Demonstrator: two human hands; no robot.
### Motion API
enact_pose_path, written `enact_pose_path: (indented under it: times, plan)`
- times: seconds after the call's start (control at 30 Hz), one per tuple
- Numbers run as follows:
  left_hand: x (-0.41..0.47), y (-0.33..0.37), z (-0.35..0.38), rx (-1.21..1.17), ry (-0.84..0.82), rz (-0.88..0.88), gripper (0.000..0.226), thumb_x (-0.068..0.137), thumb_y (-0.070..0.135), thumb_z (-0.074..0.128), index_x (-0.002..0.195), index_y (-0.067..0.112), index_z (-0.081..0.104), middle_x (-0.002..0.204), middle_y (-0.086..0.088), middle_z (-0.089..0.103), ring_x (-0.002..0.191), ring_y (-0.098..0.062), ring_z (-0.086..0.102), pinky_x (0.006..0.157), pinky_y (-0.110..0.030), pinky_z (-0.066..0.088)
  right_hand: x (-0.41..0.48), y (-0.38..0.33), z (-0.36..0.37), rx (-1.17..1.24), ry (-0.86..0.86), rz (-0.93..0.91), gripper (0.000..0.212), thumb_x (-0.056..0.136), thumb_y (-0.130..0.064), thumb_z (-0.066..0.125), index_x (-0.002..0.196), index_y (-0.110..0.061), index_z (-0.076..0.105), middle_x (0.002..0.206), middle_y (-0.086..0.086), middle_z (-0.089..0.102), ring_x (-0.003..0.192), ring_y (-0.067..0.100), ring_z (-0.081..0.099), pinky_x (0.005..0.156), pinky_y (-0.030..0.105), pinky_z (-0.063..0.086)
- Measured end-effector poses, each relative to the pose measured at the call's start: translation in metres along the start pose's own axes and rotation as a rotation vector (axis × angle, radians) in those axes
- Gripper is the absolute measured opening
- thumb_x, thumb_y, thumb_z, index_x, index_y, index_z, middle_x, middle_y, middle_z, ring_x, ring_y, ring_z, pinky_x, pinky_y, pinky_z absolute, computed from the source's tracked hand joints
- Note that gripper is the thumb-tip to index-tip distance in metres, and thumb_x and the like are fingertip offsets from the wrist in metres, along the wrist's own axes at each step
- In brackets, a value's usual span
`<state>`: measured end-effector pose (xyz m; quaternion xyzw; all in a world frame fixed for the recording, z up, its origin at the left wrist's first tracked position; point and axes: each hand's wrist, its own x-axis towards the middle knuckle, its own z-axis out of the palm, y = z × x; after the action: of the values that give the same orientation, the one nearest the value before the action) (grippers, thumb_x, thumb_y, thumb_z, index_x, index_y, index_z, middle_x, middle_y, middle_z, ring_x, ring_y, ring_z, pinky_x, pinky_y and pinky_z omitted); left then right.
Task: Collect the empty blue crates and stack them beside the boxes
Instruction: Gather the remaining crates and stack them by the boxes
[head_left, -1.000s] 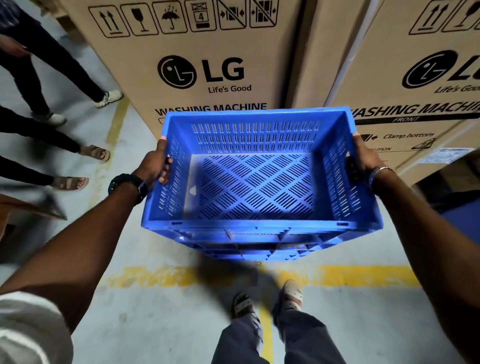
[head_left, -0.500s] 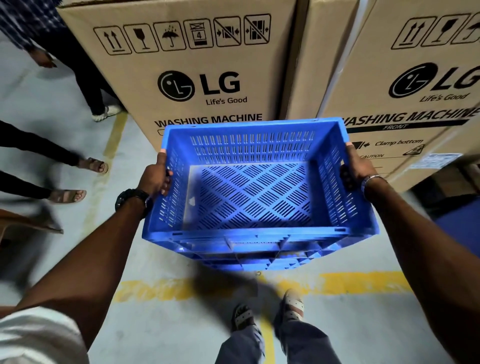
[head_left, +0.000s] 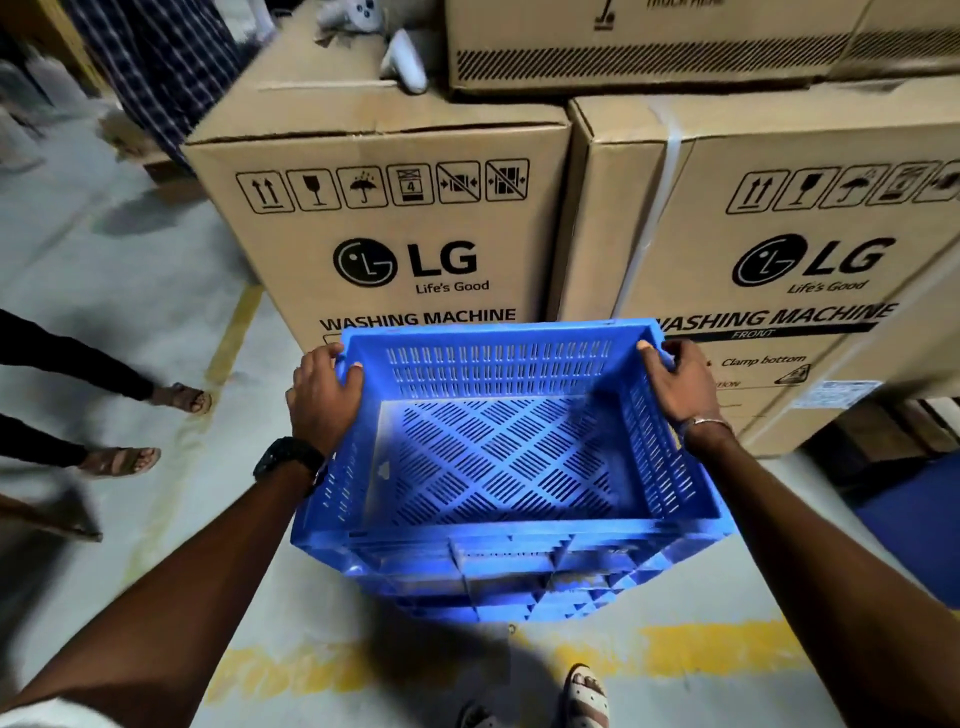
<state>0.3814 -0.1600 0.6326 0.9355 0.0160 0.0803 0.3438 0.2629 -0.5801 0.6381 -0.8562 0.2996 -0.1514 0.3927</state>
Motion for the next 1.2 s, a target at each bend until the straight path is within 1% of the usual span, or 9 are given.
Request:
enact_pose_path:
  times: [0.17,0.23,0.3,0.43,0.6,0.73,0.83,0.93,1.2]
  plan:
    - [0.02,0.074,-0.007,-0.138,-0.048,0.191,0.05,0.093,0.046,0.052,0.132,0.014,0.058,0.135,-0.015,0.059,0.124,-0.037,0.055,0.108,-0.052,0.041,-0.001,-0.042,-0.05,-0.01,0.064,-0.081,0.063,0.086,-0.066,0.055,0.124,-0.015,0.056,0.126,0.01,0.059,0.105,0.027,0.062,0.093,0.042,0.05]
    - [0.025,0.116,0.0,-0.172,-0.073,0.277,0.046,0.098,0.037,0.058,0.133,0.008,0.058,0.135,-0.022,0.058,0.124,-0.04,0.055,0.106,-0.05,0.042,-0.003,-0.049,-0.089,-0.006,0.144,-0.086,0.069,0.081,-0.074,0.051,0.125,-0.021,0.055,0.128,0.006,0.058,0.108,0.025,0.062,0.091,0.047,0.052]
    - [0.023,0.158,0.007,-0.137,-0.085,0.363,0.041,0.1,0.027,0.062,0.133,0.002,0.057,0.134,-0.027,0.057,0.124,-0.045,0.054,0.105,-0.051,0.04,-0.008,-0.054,-0.127,-0.038,0.215,-0.1,0.074,0.081,-0.077,0.047,0.129,-0.022,0.054,0.134,0.005,0.057,0.118,0.024,0.057,0.098,0.043,0.048]
    - [-0.012,0.26,0.026,-0.26,-0.151,0.474,0.046,0.1,0.028,0.063,0.139,0.005,0.054,0.139,-0.027,0.055,0.127,-0.044,0.051,0.107,-0.05,0.038,-0.032,-0.04,-0.212,-0.036,0.329,-0.062,0.074,0.082,-0.078,0.046,0.134,-0.025,0.049,0.142,0.001,0.049,0.123,0.021,0.053,0.102,0.042,0.044]
    - [-0.104,0.389,0.057,-0.306,-0.323,0.729,0.066,0.093,0.058,0.047,0.14,0.013,0.05,0.141,-0.02,0.053,0.131,-0.04,0.048,0.109,-0.055,0.038,-0.108,0.01,-0.342,-0.099,0.611,-0.006,0.066,0.085,-0.071,0.051,0.128,-0.021,0.055,0.133,0.006,0.057,0.124,0.023,0.053,0.105,0.041,0.042]
    - [-0.237,0.477,0.072,-0.345,-0.492,0.909,0.066,0.098,0.057,0.049,0.147,0.013,0.04,0.15,-0.021,0.046,0.134,-0.043,0.045,0.108,-0.057,0.037,-0.241,0.061,-0.452,-0.194,0.854,0.123,0.066,0.085,-0.069,0.053,0.126,-0.018,0.057,0.132,0.004,0.059,0.124,0.022,0.053,0.104,0.038,0.042]
    - [-0.347,0.524,0.073,-0.461,-0.593,1.086,0.064,0.094,0.058,0.05,0.139,0.014,0.048,0.14,-0.023,0.054,0.128,-0.044,0.05,0.106,-0.057,0.041,-0.36,0.09,-0.518,-0.262,1.019,0.228,0.067,0.083,-0.071,0.053,0.125,-0.018,0.058,0.13,0.004,0.06,0.12,0.022,0.056,0.102,0.04,0.044]
    - [-0.475,0.552,0.062,-0.576,-0.687,1.25,0.054,0.097,0.047,0.055,0.138,0.012,0.054,0.137,-0.022,0.057,0.127,-0.04,0.052,0.107,-0.049,0.04,-0.494,0.111,-0.564,-0.302,1.17,0.346,0.071,0.078,-0.078,0.049,0.119,-0.021,0.059,0.123,0.002,0.061,0.115,0.021,0.059,0.099,0.043,0.046]
    - [-0.831,0.507,-0.033,-0.735,-1.122,1.575,0.064,0.094,0.056,0.049,0.143,0.016,0.051,0.147,-0.009,0.052,0.136,-0.026,0.047,0.115,-0.04,0.036,-0.877,0.126,-0.564,-0.364,1.45,0.703,0.066,0.081,-0.074,0.052,0.123,-0.023,0.056,0.127,-0.004,0.057,0.117,0.016,0.055,0.102,0.039,0.043]
